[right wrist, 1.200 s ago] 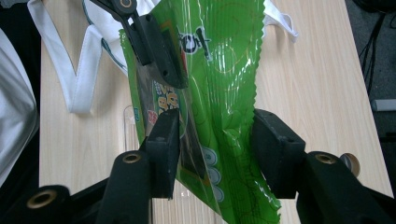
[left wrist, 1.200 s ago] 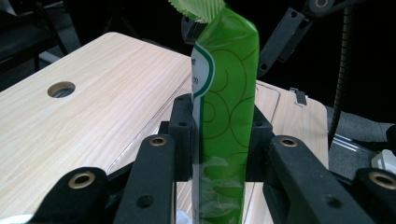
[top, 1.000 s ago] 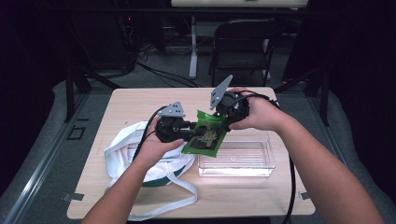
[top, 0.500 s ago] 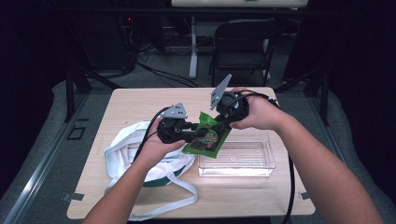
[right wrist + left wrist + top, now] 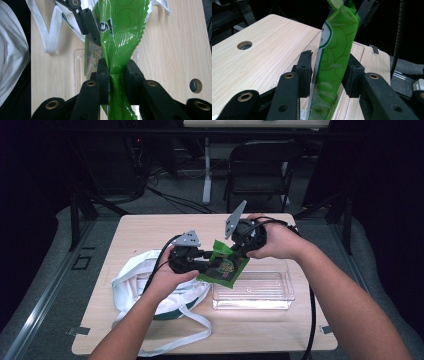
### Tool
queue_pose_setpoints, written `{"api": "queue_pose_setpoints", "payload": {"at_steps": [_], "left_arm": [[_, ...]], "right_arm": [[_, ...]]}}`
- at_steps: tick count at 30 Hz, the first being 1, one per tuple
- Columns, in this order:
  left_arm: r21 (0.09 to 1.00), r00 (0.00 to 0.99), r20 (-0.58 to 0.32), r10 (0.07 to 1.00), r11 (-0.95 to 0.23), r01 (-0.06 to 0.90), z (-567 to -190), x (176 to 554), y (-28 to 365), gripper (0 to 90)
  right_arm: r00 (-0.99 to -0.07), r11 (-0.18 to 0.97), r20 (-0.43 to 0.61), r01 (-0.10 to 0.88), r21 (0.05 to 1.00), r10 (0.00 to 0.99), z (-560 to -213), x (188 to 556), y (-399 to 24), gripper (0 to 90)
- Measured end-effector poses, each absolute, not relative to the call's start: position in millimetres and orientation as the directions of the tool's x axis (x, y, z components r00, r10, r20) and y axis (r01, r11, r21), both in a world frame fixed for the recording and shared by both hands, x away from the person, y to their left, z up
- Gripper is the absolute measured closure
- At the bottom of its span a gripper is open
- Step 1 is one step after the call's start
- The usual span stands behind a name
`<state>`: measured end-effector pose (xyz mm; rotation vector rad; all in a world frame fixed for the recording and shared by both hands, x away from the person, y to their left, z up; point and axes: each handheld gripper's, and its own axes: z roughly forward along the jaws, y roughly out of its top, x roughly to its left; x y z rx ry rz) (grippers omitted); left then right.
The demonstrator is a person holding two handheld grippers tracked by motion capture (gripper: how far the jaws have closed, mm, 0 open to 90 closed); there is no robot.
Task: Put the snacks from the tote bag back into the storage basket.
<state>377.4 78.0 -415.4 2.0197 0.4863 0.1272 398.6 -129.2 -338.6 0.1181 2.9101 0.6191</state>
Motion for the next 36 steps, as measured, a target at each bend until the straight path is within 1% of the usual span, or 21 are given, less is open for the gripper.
{"api": "queue_pose_setpoints", "payload": {"at_steps": [7,16,18,24,31,32,36], "left_arm": [[0.867,0.908,-0.122,0.4,-0.402,0.293,-415.5,377.7,80.0,61.2],[0.868,0.899,-0.123,0.421,-0.394,0.304,-415.6,378.0,83.4,56.2],[0.867,0.897,-0.122,0.425,-0.394,0.305,-415.8,377.7,84.5,56.2],[0.868,0.891,-0.128,0.436,-0.385,0.313,-415.9,376.4,90.6,56.0],[0.87,0.879,-0.128,0.459,-0.374,0.321,-416.8,376.2,99.0,56.1],[0.869,0.877,-0.128,0.463,-0.373,0.324,-417.0,376.1,100.0,56.1],[0.864,0.871,-0.131,0.474,-0.375,0.335,-418.3,376.5,104.8,56.1]], "right_arm": [[-0.982,0.917,-0.154,0.041,0.397,0.111,-338.0,398.4,-129.5,76.3],[-0.978,0.927,-0.173,0.044,0.373,0.116,-335.1,398.5,-131.1,76.3],[-0.977,0.934,-0.179,0.042,0.355,0.112,-334.6,399.0,-131.8,76.3],[-0.976,0.936,-0.182,0.052,0.348,0.122,-335.8,401.4,-135.4,76.2],[-0.972,0.949,-0.198,0.062,0.31,0.129,-337.4,405.5,-140.3,76.2],[-0.972,0.945,-0.193,0.069,0.32,0.136,-338.2,406.0,-141.2,76.2],[-0.97,0.95,-0.2,0.075,0.302,0.14,-337.7,408.4,-144.3,76.2]]}}
